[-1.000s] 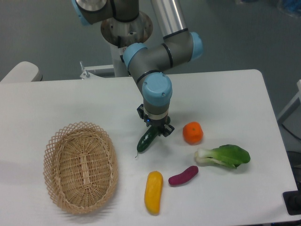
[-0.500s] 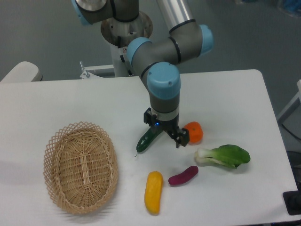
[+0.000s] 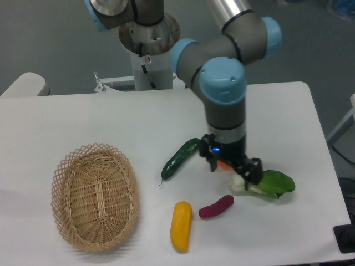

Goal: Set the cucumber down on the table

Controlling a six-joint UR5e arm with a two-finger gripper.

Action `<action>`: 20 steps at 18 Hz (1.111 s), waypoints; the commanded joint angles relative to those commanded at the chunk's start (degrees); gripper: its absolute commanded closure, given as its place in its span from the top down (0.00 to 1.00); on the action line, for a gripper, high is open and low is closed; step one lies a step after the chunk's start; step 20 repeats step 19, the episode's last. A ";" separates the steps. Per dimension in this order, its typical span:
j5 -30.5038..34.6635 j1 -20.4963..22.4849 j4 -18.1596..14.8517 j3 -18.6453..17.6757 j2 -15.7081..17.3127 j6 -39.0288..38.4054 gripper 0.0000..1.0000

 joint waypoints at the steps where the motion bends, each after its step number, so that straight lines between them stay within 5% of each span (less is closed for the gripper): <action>1: 0.00 0.88 -0.96 0.61 0.00 2.55 1.00; 11: -3.69 9.06 -6.42 1.85 0.79 21.10 1.00; 20: -3.69 9.15 -6.42 1.59 0.88 21.47 1.00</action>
